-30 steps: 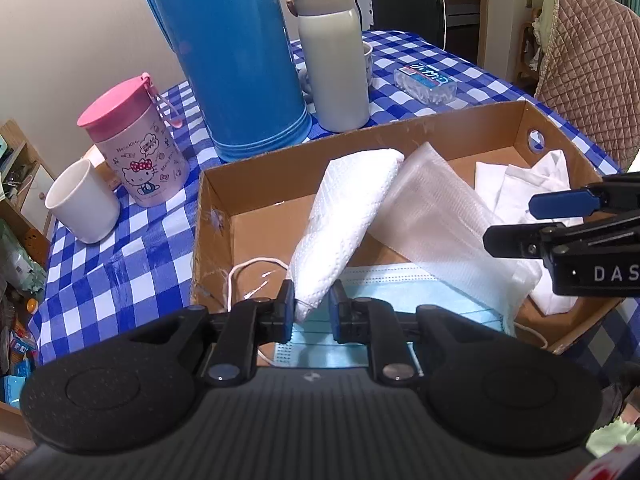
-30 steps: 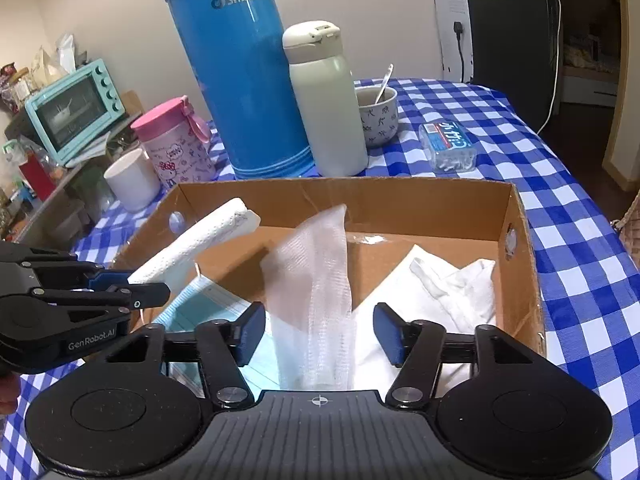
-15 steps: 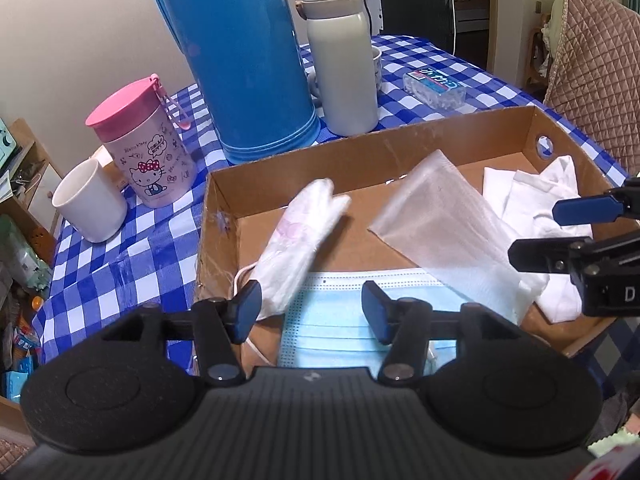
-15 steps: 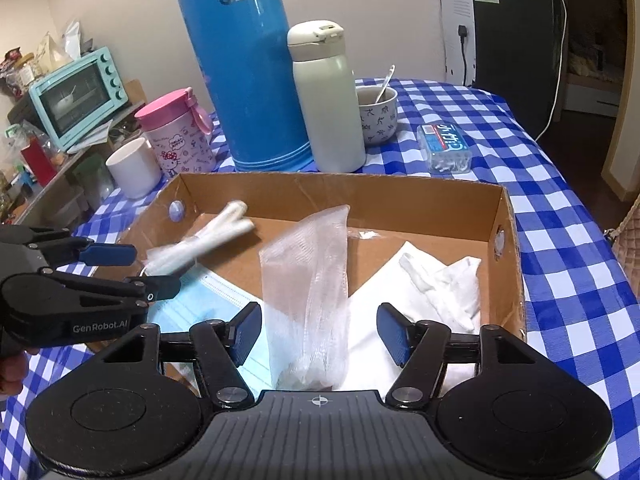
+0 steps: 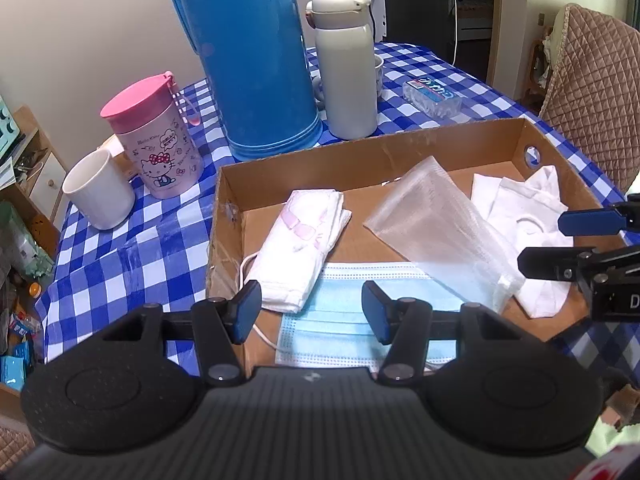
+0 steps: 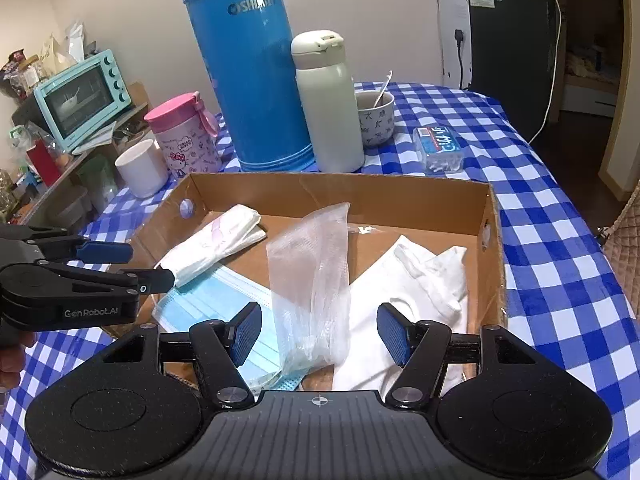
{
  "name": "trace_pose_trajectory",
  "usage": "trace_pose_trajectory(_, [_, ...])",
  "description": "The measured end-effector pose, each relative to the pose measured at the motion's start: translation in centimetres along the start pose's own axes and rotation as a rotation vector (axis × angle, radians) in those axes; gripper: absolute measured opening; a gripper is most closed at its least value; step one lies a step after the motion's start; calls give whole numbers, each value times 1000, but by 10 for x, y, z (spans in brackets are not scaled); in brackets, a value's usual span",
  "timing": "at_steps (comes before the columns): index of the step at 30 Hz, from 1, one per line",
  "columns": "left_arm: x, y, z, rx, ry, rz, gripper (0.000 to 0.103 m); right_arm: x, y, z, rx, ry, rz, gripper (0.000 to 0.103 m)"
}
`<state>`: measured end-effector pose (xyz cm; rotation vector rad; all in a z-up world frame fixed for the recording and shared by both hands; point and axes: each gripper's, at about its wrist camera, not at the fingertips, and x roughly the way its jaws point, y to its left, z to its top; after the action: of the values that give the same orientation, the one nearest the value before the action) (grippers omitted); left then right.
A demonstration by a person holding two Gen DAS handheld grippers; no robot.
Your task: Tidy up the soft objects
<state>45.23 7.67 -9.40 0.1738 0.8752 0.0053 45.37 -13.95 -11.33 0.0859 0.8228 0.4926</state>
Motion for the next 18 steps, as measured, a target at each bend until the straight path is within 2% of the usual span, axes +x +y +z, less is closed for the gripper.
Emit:
trace_pose_trajectory(8, [-24, 1, -3, -42, -13, -18, 53, -25, -1, -5, 24, -25, -1, 64])
trace_pose_trajectory(18, [-79, 8, -18, -107, -57, -45, 53, -76, -5, -16, 51, -72, -3, 64])
